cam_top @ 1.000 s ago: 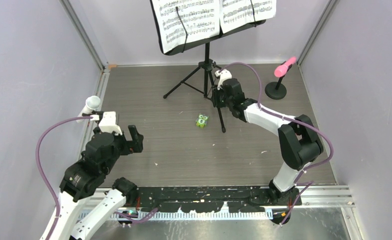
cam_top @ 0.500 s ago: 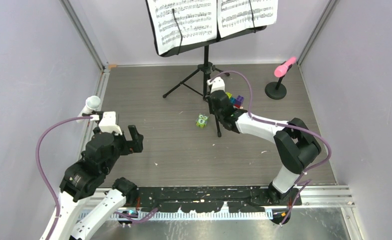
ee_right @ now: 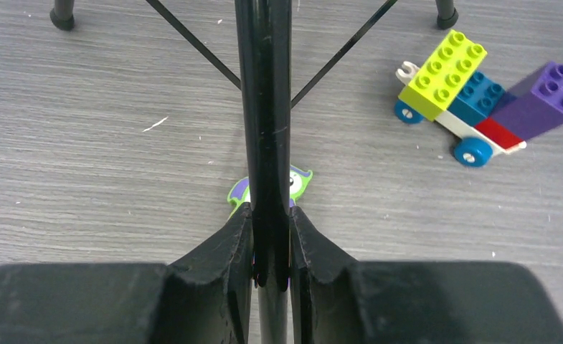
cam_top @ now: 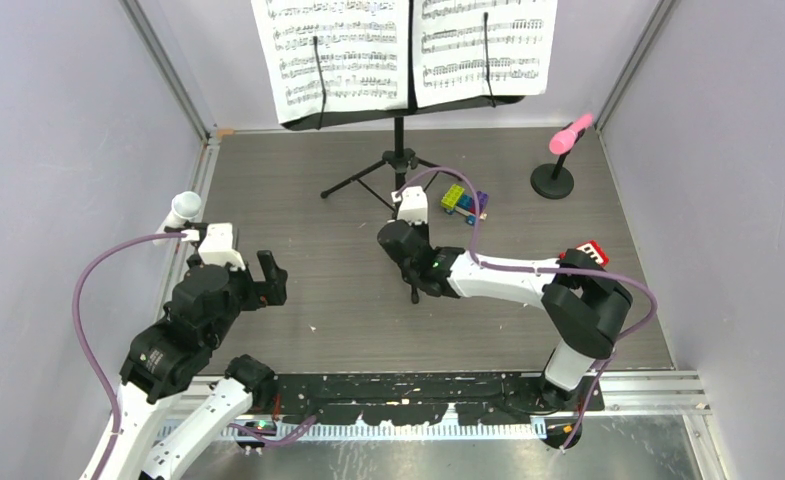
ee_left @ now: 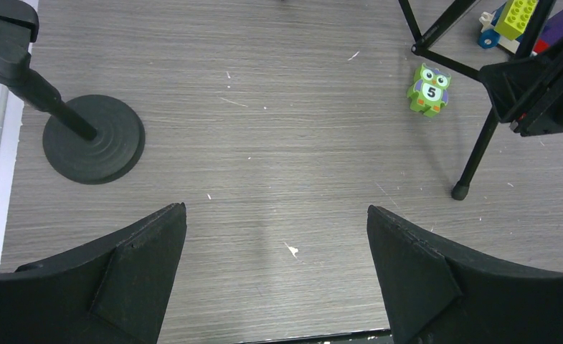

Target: Pack up the instrument practice props

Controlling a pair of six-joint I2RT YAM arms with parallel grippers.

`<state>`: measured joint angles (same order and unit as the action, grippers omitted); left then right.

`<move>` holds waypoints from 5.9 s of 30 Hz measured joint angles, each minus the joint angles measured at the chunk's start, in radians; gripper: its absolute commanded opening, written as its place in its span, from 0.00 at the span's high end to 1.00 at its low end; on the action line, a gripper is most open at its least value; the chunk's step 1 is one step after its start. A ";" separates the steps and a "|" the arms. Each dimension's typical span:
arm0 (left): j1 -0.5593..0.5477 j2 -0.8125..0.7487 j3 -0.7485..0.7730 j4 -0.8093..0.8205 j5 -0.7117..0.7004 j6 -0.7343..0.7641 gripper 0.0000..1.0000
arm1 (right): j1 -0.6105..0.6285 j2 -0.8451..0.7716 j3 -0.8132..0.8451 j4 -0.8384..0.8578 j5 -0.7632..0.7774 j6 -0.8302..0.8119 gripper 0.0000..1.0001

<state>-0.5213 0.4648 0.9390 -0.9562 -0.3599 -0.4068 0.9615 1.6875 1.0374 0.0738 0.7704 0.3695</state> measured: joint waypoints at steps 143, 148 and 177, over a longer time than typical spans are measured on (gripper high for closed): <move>0.059 0.600 0.874 0.399 0.547 0.308 0.26 | -0.087 -0.107 0.996 -0.414 -0.724 0.229 0.79; 0.059 0.639 0.905 0.443 0.543 0.306 0.26 | -0.087 -0.107 0.991 -0.387 -0.729 0.226 0.88; 0.059 0.769 0.972 0.519 0.517 0.306 0.57 | -0.087 -0.153 0.911 -0.328 -0.740 0.208 0.92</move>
<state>-0.4625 1.2339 1.9110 -0.4370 0.1570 -0.1005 0.8749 1.5341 1.9480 -0.2543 0.0307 0.5770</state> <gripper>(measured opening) 0.464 0.108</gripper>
